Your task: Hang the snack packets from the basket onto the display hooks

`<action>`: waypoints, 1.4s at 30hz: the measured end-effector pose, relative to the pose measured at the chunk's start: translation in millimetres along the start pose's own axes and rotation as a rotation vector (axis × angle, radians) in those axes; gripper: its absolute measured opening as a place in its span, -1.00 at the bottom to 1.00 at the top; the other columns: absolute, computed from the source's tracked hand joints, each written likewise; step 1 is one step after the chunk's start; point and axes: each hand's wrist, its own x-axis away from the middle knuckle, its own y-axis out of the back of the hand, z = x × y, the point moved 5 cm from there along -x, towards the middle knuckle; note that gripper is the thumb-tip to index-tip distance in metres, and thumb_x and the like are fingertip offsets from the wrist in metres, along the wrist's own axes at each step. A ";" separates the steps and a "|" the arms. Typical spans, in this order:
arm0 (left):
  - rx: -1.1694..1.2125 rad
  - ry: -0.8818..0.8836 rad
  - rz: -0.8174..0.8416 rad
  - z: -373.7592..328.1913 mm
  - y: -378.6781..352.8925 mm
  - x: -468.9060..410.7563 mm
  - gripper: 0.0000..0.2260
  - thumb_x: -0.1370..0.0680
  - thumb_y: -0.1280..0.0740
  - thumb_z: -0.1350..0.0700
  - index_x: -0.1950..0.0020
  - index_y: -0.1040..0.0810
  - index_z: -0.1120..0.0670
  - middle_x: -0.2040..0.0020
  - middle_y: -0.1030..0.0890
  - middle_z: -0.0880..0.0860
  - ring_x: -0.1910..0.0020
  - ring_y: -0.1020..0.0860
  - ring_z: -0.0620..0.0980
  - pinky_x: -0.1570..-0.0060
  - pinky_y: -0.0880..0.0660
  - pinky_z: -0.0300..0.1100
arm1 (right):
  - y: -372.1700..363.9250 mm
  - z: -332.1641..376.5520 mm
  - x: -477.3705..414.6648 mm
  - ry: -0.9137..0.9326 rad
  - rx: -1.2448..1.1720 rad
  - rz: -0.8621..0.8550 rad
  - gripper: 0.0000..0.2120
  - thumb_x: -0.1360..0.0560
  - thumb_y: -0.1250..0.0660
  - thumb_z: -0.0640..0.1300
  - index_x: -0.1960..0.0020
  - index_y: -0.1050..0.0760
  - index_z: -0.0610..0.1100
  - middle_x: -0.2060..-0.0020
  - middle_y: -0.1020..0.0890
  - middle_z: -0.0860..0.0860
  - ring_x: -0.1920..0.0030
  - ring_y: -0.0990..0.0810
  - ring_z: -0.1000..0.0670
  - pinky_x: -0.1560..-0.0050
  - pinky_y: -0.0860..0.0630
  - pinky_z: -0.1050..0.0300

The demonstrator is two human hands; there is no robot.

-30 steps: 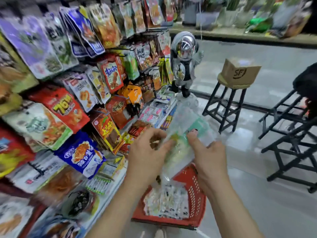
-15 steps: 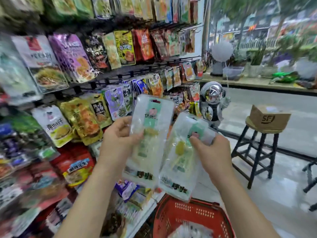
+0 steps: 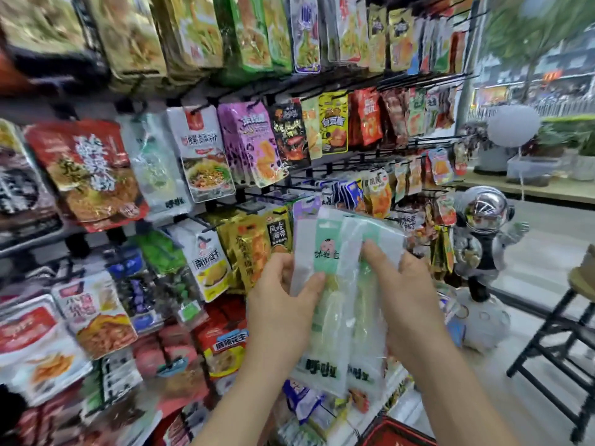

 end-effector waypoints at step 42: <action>-0.088 -0.255 -0.606 -76.8 176.7 -175.4 -0.87 -0.53 -0.41 0.10 0.23 -0.64 0.04 0.35 -0.65 -0.10 0.35 -0.56 -0.16 0.32 -0.50 -0.23 | -217.4 9.5 -143.0 0.126 -0.207 0.523 -0.94 -0.48 -0.42 -0.08 0.16 -0.62 -0.04 0.29 -0.71 0.10 0.31 -0.68 0.10 0.34 -0.59 0.21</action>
